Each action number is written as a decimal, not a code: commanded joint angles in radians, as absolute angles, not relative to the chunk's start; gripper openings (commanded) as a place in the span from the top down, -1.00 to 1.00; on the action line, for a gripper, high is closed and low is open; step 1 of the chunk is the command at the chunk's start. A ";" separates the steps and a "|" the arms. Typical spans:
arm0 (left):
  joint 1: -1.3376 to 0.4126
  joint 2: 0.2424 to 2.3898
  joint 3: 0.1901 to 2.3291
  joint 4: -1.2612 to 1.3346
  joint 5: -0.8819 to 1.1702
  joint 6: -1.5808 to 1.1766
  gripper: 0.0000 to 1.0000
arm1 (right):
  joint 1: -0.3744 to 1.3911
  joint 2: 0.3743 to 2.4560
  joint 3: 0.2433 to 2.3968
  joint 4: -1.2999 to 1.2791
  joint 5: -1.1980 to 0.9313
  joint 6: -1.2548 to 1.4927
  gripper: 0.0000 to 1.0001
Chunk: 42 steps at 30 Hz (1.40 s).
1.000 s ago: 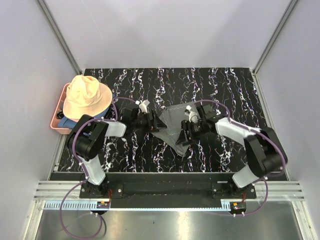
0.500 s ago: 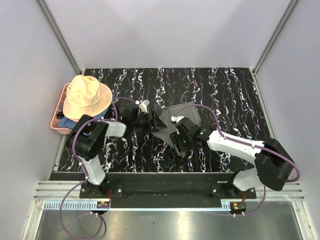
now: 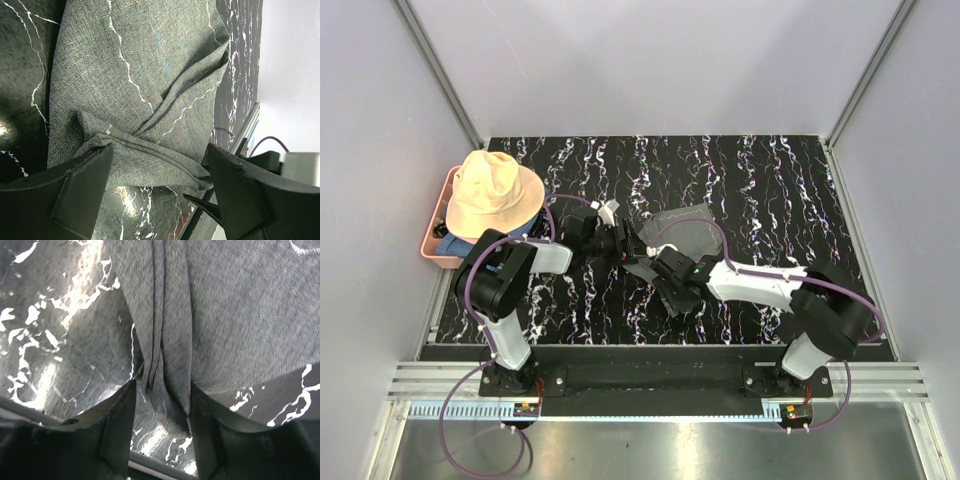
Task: Fold the napkin, place the utensils inside, and roll it up
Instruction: Roll the napkin with the utensil
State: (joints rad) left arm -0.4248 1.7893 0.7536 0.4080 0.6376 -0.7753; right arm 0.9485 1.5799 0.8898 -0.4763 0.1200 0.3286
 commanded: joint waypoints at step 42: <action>-0.368 1.845 0.822 0.179 0.563 -0.644 -0.68 | 0.552 1.597 1.039 -0.633 -0.646 0.313 -0.15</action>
